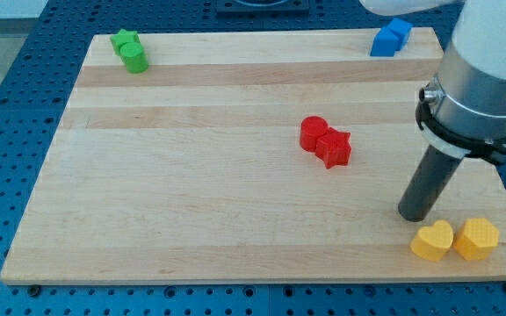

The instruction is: Drag your hand towards the center right

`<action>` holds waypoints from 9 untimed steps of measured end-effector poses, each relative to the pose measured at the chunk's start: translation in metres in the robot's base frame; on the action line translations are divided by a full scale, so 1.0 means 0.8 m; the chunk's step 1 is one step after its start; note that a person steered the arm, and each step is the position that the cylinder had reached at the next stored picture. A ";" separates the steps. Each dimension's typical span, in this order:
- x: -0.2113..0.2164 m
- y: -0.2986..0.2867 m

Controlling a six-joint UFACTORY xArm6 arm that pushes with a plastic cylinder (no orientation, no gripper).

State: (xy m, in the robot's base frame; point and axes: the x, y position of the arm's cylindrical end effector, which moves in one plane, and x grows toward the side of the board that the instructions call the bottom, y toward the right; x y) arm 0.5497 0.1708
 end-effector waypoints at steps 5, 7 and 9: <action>-0.056 -0.008; -0.066 0.003; -0.093 0.052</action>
State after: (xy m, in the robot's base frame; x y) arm 0.4752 0.2122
